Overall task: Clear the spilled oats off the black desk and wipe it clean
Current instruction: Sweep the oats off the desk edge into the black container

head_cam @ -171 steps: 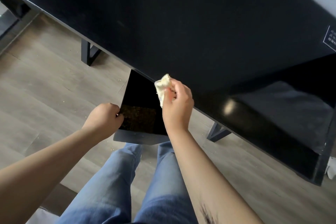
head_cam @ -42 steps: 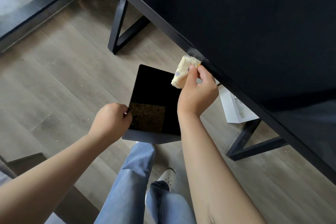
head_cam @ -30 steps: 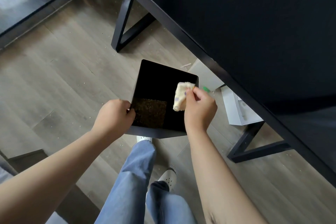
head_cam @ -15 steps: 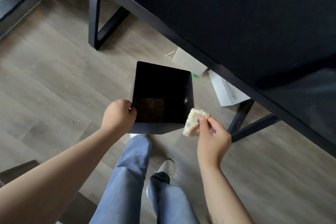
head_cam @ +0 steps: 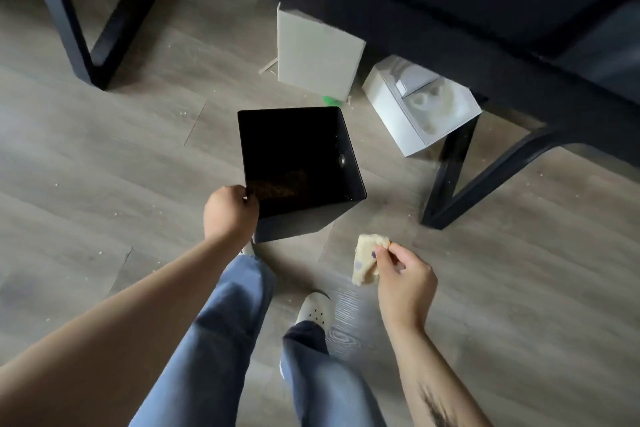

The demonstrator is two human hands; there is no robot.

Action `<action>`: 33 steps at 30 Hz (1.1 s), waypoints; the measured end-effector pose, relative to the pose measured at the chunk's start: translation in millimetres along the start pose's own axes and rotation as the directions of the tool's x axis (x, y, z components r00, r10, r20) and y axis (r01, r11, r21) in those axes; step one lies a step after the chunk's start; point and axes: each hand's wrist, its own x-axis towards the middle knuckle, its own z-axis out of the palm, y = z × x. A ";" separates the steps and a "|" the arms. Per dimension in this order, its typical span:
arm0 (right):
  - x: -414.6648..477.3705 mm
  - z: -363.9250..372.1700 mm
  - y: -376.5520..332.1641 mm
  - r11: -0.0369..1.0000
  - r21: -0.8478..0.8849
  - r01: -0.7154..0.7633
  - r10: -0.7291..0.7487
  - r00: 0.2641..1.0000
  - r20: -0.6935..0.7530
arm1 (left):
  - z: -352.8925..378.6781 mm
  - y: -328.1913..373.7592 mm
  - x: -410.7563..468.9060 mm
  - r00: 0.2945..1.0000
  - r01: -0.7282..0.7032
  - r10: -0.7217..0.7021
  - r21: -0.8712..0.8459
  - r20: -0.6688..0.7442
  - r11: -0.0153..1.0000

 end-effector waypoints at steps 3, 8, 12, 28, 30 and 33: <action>8.6 15.2 19.5 1.000 0.005 -0.007 0.007 1.000 0.014 | 24.3 0.3 12.2 1.000 -0.004 0.003 -0.017 -0.013 1.000; 18.2 34.6 40.9 0.999 0.006 0.039 -0.039 0.999 0.018 | 53.1 7.0 28.7 0.999 -0.018 0.014 -0.140 -0.031 0.990; 27.4 48.3 50.4 0.997 0.012 0.080 -0.080 0.997 0.003 | 72.3 14.0 48.3 0.999 -0.013 0.003 -0.185 -0.053 0.983; 49.5 57.2 54.2 0.996 0.085 0.032 -0.033 0.999 0.014 | 96.9 21.2 97.9 0.999 0.008 -0.011 -0.090 -0.031 0.996; 46.1 54.5 52.4 0.996 0.092 0.017 -0.019 1.000 0.021 | 91.0 20.2 90.9 1.000 0.016 -0.016 -0.096 -0.003 0.995; 33.8 45.8 44.6 0.995 0.098 0.004 -0.007 1.000 0.026 | 73.2 18.4 69.4 0.995 0.071 -0.064 -0.100 0.071 0.992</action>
